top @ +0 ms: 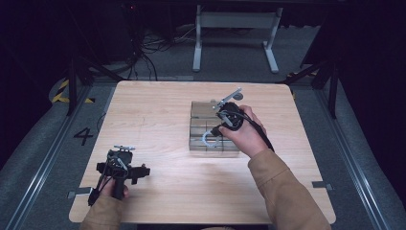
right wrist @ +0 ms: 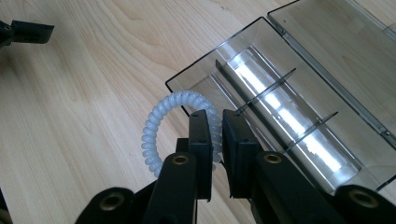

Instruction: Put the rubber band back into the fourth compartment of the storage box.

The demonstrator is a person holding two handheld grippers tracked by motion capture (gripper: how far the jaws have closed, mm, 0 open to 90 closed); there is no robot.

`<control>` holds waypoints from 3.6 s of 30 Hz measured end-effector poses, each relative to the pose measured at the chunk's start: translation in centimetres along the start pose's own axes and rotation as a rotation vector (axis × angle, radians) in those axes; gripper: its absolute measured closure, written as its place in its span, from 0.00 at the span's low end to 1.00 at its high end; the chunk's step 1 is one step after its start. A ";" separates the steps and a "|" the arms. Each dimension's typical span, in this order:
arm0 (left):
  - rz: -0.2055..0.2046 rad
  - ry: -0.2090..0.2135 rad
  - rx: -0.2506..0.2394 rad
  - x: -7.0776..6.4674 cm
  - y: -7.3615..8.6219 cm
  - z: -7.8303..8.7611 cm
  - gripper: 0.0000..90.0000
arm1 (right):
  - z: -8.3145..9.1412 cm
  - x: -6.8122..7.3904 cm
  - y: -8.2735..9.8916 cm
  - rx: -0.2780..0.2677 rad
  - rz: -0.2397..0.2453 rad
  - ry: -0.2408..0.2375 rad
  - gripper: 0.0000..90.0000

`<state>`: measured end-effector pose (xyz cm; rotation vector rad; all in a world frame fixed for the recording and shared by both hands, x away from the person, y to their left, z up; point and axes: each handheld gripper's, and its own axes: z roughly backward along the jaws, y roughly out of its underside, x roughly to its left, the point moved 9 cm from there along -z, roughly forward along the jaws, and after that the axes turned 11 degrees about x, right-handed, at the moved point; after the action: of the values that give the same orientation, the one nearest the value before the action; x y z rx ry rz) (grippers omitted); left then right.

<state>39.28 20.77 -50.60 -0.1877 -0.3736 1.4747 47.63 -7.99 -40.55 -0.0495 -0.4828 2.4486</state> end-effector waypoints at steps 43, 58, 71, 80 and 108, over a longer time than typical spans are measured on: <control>0.008 0.010 -0.012 0.2 -0.2 0.1 0.00 | -5.4 -1.9 -4.3 0.061 -0.018 0.027 0.93; 0.006 0.011 -0.010 0.1 -0.1 0.1 0.00 | -6.9 -2.2 -3.9 0.084 -0.017 0.043 0.93; 0.003 0.012 -0.008 0.1 -0.1 0.0 0.00 | -8.1 -2.4 -3.3 0.107 -0.031 0.047 0.93; 0.001 0.008 -0.008 0.1 -0.1 0.0 0.00 | -8.7 -2.4 -2.9 0.113 -0.038 0.037 0.93; -0.010 0.010 -0.003 -0.1 -0.2 0.0 0.00 | -10.0 -2.0 -2.4 0.120 -0.046 -0.003 0.91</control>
<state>39.49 20.63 -50.58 -0.1950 -0.3679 1.4626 52.19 -4.13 -49.21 0.0147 -0.3344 2.4280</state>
